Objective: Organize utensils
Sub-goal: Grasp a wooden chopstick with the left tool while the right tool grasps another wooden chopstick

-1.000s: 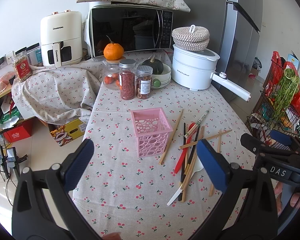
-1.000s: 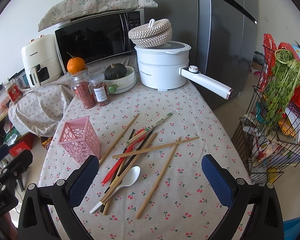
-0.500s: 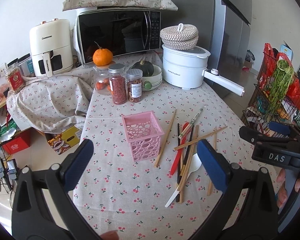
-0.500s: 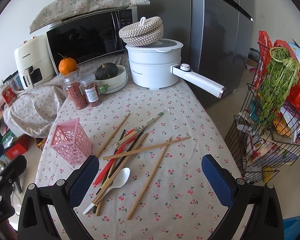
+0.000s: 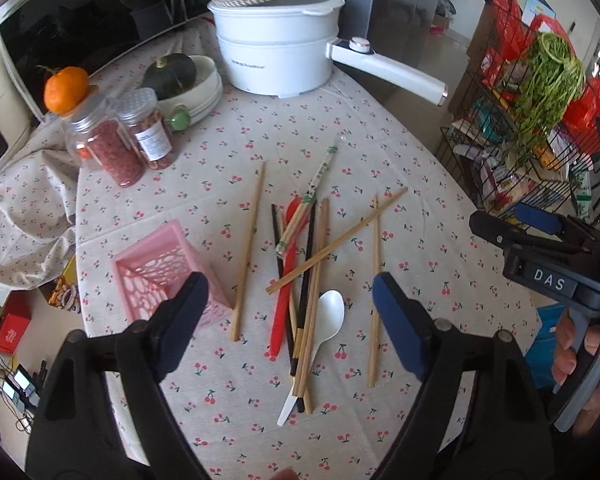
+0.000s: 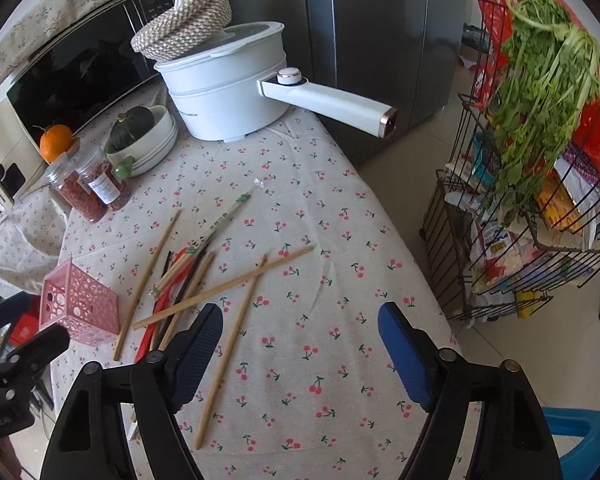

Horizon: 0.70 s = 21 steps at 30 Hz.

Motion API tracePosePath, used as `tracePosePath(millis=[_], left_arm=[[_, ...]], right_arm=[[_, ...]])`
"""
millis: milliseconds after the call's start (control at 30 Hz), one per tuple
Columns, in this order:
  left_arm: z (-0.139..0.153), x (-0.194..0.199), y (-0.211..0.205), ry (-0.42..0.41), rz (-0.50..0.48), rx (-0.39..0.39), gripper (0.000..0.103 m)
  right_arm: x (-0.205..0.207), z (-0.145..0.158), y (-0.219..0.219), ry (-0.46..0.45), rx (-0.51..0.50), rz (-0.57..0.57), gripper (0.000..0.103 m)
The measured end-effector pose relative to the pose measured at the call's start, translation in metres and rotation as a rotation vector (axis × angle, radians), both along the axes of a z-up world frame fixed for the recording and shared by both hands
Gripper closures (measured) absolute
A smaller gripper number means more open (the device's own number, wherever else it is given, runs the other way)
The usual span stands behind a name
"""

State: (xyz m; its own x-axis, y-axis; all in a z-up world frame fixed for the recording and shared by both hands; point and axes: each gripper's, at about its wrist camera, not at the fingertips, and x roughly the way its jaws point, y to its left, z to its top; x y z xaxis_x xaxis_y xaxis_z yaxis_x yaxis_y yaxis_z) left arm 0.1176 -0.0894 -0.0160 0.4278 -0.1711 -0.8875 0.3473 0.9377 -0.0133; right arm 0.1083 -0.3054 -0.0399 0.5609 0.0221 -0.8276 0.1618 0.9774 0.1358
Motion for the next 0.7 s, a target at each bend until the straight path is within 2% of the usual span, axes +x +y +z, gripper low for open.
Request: tracePosePath(millis=[133,333,500,567,700], left_arm=[[-0.034,0.033,-0.044,0.112,-0.108,0.039,0.047],[-0.083,0.064,-0.108,0.199,-0.263,0.116,0.067],[-0.112,0.081,-0.132,0.240,-0.276,0.174,0.076],[-0.119,0.087,-0.135,0.253,-0.269,0.176,0.085],[-0.123,0.093,-0.133,0.267,-0.250,0.146,0.085]], right_arm=[[0.010,-0.012,-0.016,0.057,0.030,-0.017,0.037],[0.014,-0.020,-0.024,0.089,0.008,-0.009,0.037],[0.014,-0.020,-0.030,0.088,0.018,-0.023,0.037],[0.013,-0.020,-0.033,0.087,0.025,-0.030,0.037],[0.013,-0.020,-0.039,0.083,0.045,-0.044,0.037]])
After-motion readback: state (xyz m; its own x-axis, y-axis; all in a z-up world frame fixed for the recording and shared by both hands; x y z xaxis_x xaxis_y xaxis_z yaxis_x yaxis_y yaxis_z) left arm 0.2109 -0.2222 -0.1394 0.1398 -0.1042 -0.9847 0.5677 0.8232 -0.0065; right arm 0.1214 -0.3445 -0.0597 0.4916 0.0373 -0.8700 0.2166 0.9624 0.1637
